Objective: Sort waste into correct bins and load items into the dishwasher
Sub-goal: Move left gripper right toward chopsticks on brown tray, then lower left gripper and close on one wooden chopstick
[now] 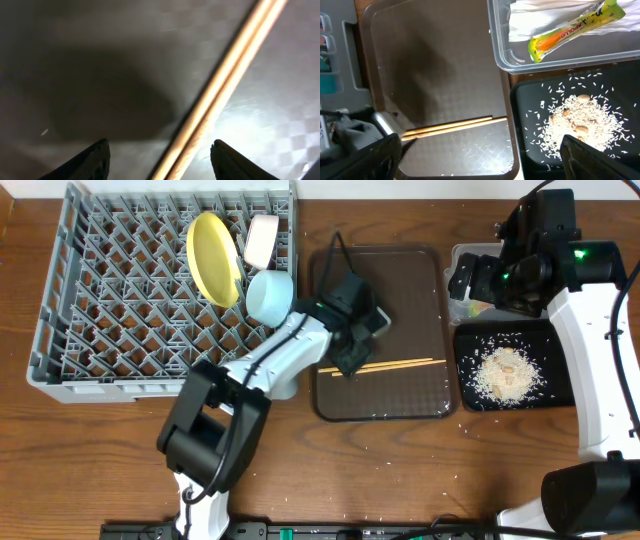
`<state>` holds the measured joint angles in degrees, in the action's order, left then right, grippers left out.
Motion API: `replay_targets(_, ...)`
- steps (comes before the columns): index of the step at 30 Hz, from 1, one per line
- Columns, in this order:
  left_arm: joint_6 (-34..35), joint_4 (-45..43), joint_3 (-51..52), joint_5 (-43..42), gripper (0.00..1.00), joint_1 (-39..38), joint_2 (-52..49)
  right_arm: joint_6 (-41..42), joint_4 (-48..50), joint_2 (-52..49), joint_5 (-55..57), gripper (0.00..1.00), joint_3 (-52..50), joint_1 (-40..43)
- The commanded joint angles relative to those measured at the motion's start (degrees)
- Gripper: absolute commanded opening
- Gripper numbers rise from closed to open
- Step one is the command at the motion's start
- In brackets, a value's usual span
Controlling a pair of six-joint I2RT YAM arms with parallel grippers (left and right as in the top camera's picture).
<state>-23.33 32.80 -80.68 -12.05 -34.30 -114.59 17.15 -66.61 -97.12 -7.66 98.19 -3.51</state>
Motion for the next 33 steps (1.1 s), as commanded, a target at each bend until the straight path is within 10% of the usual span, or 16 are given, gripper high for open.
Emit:
replay_targets(1, -3.08, -1.18, 0.13, -0.48, 0.66, -1.77, -1.44, -0.48, -0.07, -0.09, 0.35, 0.99, 0.26, -0.26)
replay_targets(33, -3.04, -6.19, -2.08, 4.37, 0.66, -1.99, -2.99, -0.48, -0.04, -0.09, 0.35, 0.99, 0.26, -0.26)
